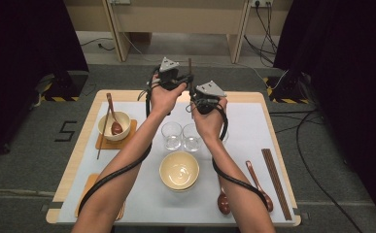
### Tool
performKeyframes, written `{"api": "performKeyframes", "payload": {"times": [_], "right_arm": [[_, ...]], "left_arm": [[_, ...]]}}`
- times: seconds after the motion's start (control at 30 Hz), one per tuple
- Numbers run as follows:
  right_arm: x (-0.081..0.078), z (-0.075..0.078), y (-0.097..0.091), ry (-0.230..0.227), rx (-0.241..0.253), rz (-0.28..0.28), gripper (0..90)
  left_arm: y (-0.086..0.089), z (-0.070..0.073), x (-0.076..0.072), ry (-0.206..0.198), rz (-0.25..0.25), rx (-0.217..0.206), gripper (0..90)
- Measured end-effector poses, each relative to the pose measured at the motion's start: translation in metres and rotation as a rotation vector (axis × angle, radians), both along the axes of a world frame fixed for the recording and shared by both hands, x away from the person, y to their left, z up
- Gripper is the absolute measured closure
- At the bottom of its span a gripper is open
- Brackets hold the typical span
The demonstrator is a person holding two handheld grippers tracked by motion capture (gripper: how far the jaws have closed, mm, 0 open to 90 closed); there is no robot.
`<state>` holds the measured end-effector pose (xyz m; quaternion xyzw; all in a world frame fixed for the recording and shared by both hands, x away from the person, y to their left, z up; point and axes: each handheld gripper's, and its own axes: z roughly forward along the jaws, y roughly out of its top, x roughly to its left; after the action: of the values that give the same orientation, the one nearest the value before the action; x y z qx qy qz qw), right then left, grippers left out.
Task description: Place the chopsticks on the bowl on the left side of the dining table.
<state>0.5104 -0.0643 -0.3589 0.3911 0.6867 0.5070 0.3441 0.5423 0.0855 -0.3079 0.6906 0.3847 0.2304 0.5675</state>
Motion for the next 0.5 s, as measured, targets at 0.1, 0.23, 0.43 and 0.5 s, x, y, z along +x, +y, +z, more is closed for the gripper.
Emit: {"api": "performKeyframes", "payload": {"times": [0.1, 0.23, 0.43, 0.5], "right_arm": [[-0.003, -0.001, -0.002, 0.019, -0.018, 0.004, 73.3], [-0.005, 0.000, -0.007, 0.041, -0.027, 0.009, 69.6], [-0.009, 0.003, -0.016, 0.069, -0.040, 0.004, 66.3], [-0.009, 0.002, -0.020, 0.086, -0.039, 0.003, 64.8]], "left_arm": [[0.004, 0.002, -0.001, -0.011, 0.014, 0.004, 83.4], [0.008, 0.005, -0.004, -0.024, 0.023, 0.005, 83.4], [0.017, 0.007, -0.007, -0.020, 0.044, 0.012, 83.4], [0.021, 0.009, -0.009, -0.025, 0.049, 0.010, 83.4]]}}
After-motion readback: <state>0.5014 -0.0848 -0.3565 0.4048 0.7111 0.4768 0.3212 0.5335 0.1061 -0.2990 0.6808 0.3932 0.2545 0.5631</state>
